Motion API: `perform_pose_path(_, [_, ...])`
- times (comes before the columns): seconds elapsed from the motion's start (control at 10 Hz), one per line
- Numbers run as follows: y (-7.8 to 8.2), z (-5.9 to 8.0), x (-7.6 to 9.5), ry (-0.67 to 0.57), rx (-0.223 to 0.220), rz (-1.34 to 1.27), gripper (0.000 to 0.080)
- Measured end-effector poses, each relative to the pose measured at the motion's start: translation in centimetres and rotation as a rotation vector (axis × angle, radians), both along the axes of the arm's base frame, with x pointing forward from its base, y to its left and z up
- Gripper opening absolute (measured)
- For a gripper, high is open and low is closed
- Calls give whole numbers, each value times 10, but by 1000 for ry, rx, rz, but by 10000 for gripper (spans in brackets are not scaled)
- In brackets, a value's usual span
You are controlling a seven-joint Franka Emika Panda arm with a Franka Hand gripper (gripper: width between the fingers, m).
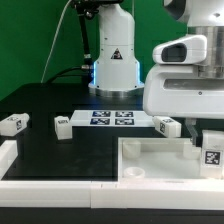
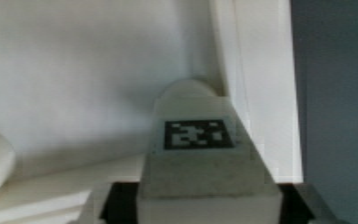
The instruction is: Assemble one leg
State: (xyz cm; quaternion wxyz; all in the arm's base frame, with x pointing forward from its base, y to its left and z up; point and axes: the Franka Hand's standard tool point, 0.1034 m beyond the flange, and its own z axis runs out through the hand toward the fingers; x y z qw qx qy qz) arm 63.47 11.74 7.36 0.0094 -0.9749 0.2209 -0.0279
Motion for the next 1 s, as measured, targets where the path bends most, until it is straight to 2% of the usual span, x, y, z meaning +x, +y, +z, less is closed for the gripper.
perform_pose_path(0.2, [-21,1,-2,7,-36,-232,290])
perform_pose_path(0.5, [-34,1,-5,0,-69,-427,301])
perform_pose_path(0.6, [-35,1,-6,2,-60,-531,377])
perform_pose_path(0.7, [-34,1,-5,1,-61,-489,524])
perform_pose_path(0.8, [-33,1,-5,1,-61,-488,524])
perform_pose_path(0.9, [-33,0,-5,1,-61,-488,622])
perform_pose_path(1.0, [-33,0,-5,1,-61,-488,622])
